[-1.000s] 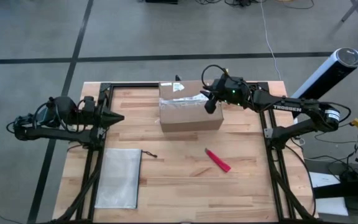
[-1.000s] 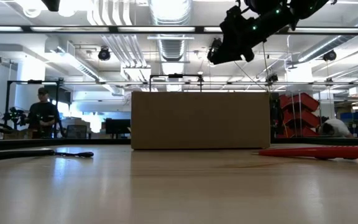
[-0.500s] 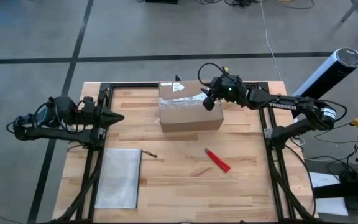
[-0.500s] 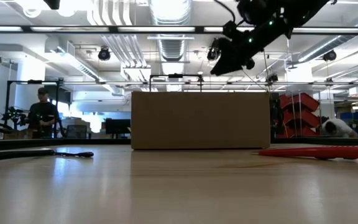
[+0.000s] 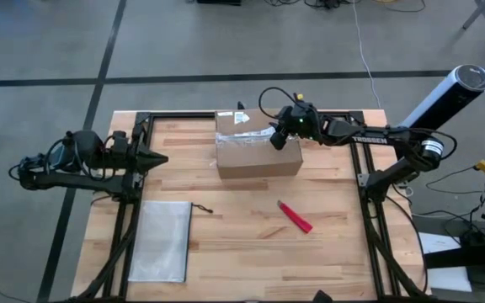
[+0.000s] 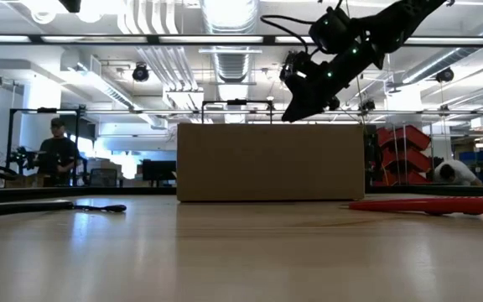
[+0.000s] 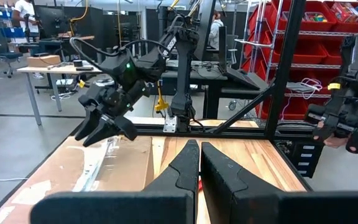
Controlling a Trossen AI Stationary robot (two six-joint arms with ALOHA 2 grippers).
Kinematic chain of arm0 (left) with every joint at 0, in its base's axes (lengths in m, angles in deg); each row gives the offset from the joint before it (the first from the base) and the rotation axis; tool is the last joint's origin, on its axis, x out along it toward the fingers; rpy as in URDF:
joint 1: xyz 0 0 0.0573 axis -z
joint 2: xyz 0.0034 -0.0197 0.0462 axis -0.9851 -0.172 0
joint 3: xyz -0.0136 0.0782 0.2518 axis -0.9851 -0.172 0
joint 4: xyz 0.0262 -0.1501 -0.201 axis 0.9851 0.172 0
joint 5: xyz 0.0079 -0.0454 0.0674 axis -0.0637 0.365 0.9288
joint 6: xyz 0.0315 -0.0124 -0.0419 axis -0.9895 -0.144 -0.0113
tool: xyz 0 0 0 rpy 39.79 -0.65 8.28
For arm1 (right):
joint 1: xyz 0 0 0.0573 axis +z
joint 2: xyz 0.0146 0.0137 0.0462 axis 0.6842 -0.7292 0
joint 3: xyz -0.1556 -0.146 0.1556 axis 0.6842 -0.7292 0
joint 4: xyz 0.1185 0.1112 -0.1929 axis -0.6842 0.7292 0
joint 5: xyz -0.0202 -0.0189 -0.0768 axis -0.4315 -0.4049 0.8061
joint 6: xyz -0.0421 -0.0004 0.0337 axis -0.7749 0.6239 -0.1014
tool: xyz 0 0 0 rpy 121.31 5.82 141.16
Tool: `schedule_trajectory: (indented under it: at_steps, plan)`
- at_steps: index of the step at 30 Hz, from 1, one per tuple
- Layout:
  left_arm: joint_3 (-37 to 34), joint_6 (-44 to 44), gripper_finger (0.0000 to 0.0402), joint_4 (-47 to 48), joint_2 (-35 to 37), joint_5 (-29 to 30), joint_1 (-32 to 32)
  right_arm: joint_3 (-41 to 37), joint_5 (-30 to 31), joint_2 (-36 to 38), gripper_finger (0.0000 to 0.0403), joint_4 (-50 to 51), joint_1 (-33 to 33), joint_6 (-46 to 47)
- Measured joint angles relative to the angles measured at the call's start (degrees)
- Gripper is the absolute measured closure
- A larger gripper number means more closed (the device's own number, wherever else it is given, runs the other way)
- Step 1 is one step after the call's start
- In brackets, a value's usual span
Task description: Unpack boxes
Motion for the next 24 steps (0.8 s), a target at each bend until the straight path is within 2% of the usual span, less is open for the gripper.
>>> schedule_trajectory:
  at_steps: [12,24]
  plan:
    - [0.0,0.0,0.0402,0.0,0.0,0.0,0.0,0.0,-1.0,-2.1,0.0263,6.5,0.2,3.2]
    - [0.0,0.0,0.0402,0.0,0.0,0.0,0.0,0.0,-10.9,-2.1,0.0260,8.1,3.7,7.8]
